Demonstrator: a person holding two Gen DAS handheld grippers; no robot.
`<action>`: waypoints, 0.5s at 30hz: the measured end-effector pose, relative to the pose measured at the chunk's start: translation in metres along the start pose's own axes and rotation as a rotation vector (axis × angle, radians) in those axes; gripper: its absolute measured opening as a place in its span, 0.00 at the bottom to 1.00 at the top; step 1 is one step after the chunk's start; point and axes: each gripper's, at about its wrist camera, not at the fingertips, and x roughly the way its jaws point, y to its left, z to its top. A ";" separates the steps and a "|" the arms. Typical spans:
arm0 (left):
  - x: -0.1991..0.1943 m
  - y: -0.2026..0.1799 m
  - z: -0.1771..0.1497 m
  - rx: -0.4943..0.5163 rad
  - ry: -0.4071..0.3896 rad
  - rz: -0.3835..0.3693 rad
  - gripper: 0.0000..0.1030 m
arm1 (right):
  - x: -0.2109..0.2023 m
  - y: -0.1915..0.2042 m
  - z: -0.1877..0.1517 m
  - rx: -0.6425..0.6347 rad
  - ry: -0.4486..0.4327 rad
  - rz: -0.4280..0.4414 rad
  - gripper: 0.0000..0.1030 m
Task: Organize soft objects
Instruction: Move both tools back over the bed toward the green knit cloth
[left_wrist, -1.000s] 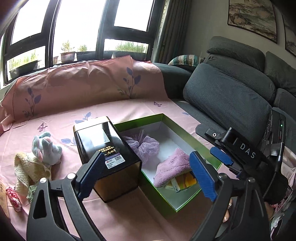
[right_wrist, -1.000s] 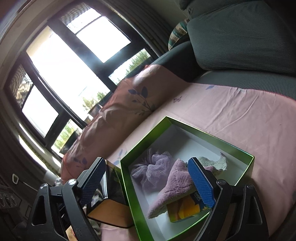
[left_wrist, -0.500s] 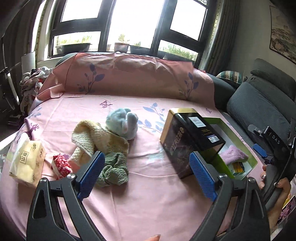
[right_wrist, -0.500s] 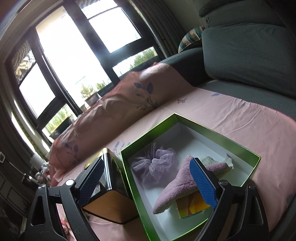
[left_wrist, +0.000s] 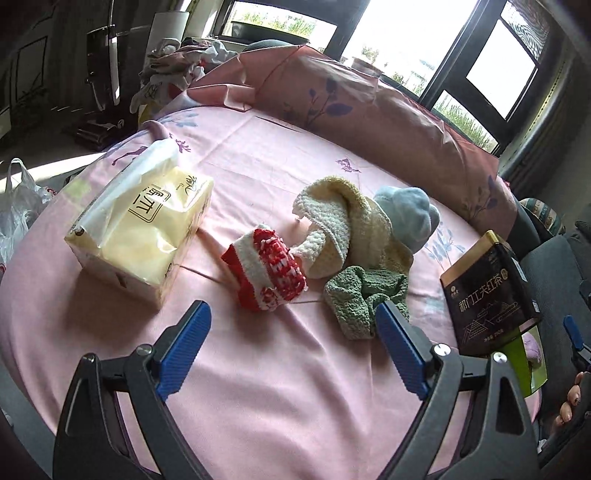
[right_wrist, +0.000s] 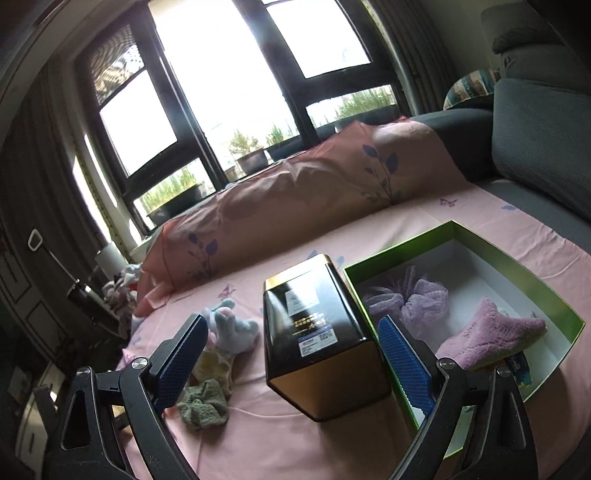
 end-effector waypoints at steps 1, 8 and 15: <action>0.001 0.001 -0.001 -0.003 0.008 -0.003 0.87 | 0.003 0.011 -0.003 -0.019 0.012 0.018 0.91; 0.004 -0.001 -0.004 0.035 0.048 -0.014 0.81 | 0.044 0.092 -0.038 -0.168 0.197 0.173 0.91; 0.006 0.004 -0.005 0.036 0.062 0.031 0.72 | 0.108 0.123 -0.084 -0.226 0.339 0.131 0.91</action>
